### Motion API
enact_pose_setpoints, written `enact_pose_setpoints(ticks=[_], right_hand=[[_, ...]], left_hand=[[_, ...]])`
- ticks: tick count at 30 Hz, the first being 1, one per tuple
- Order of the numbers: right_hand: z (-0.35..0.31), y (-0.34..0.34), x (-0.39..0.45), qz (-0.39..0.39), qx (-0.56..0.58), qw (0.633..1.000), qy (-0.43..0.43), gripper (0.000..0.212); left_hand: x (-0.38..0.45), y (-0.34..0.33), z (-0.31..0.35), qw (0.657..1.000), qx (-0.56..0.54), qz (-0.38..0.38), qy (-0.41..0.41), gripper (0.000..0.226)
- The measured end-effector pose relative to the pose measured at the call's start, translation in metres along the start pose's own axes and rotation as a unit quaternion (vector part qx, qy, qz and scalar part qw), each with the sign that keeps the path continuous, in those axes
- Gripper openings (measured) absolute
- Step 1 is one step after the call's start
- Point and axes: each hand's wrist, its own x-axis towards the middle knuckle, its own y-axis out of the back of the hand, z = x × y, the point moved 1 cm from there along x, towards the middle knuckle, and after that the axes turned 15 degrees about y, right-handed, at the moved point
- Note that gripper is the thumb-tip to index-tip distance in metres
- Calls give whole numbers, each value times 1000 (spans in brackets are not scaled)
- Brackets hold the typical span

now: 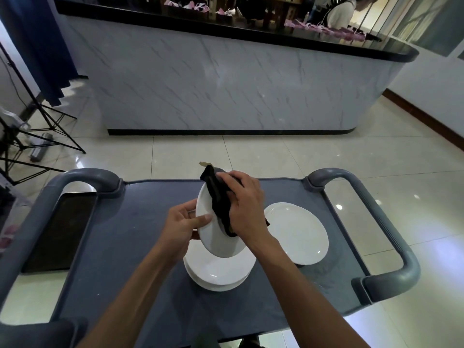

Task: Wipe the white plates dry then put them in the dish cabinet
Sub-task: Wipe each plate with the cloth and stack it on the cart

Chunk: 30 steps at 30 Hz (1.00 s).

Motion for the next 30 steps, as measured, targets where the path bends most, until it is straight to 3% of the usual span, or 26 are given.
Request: enact_pose_setpoints(ticks=[5, 18, 24, 30], right_hand=[[6, 5, 10, -9, 9, 999, -48, 52], [30, 16, 8, -7, 119, 989, -86, 47], [28, 11, -14, 30, 132, 988, -79, 46], [13, -2, -39, 41, 64, 997, -30, 45]], left_hand=[[-6, 4, -1, 1000, -28, 4, -3, 44], [-6, 20, -2, 991, -131, -5, -19, 40], [0, 25, -4, 984, -175, 25, -22, 35], [8, 23, -1, 975, -219, 36, -15, 34]])
